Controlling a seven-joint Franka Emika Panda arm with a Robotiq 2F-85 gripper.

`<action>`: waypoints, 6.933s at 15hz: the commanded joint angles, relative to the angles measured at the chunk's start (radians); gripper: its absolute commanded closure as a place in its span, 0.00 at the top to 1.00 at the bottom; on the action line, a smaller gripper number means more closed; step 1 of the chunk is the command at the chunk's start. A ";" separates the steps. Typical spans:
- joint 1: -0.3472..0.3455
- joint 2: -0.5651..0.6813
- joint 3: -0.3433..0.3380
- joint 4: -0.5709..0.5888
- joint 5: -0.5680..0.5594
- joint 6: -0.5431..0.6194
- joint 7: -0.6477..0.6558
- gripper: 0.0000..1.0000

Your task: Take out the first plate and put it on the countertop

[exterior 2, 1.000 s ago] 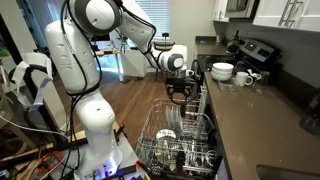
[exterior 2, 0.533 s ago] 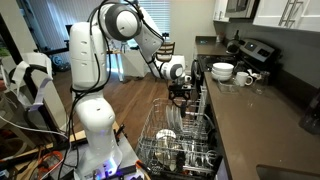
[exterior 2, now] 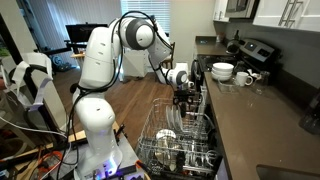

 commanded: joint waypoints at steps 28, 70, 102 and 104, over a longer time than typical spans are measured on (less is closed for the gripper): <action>-0.078 0.192 0.104 0.119 0.059 0.170 -0.017 0.61; -0.192 0.067 0.191 0.159 0.280 -0.166 -0.295 0.04; -0.028 -0.406 0.072 -0.060 -0.243 -0.222 0.087 0.04; -0.024 -0.418 0.077 -0.061 -0.250 -0.241 0.100 0.04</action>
